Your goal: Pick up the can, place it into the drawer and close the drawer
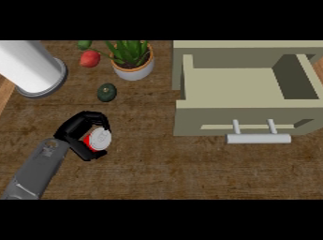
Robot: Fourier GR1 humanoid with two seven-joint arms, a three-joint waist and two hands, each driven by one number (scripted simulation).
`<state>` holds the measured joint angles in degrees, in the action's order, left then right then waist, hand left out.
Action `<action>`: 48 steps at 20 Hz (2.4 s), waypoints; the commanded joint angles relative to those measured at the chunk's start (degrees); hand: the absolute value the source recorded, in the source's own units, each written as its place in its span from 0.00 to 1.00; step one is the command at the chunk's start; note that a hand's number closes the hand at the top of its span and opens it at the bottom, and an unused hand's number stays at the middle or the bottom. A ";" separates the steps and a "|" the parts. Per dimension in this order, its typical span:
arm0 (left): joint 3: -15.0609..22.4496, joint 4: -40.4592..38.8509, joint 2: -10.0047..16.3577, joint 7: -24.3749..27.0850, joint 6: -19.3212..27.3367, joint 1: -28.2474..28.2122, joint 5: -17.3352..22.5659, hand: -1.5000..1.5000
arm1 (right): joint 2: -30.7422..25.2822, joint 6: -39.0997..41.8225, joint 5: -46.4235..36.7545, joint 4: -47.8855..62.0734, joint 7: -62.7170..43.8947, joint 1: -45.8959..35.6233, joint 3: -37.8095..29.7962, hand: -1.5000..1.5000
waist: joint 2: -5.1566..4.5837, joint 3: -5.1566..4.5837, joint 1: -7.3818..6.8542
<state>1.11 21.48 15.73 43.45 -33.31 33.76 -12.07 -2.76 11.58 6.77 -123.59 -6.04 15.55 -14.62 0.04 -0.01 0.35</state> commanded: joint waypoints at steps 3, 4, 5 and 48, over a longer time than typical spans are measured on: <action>-10.04 1.69 -1.80 -2.79 7.21 -3.09 9.95 1.00 | 0.22 0.51 1.41 -1.13 -0.12 2.10 -1.22 0.00 | 0.43 0.08 -1.16; -12.75 1.52 -2.99 -4.30 12.51 -2.31 11.99 1.00 | 0.20 1.18 1.51 -0.67 1.50 3.03 -1.68 0.00 | 0.47 0.12 -1.00; -15.11 0.70 -2.39 -2.95 16.95 -5.26 13.38 1.00 | 0.73 -0.62 0.34 -1.94 -0.19 1.42 -0.89 0.00 | 0.38 0.01 -2.22; 10.90 37.86 -15.73 -62.14 61.94 34.03 17.28 1.00 | -0.06 0.28 1.97 -2.45 -2.51 -0.49 -3.13 0.00 | -0.20 0.04 1.27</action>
<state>10.15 64.17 0.01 -17.03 25.59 61.30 2.64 -1.53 12.24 7.21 -125.51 -5.50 16.65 -16.40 -0.10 0.04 1.31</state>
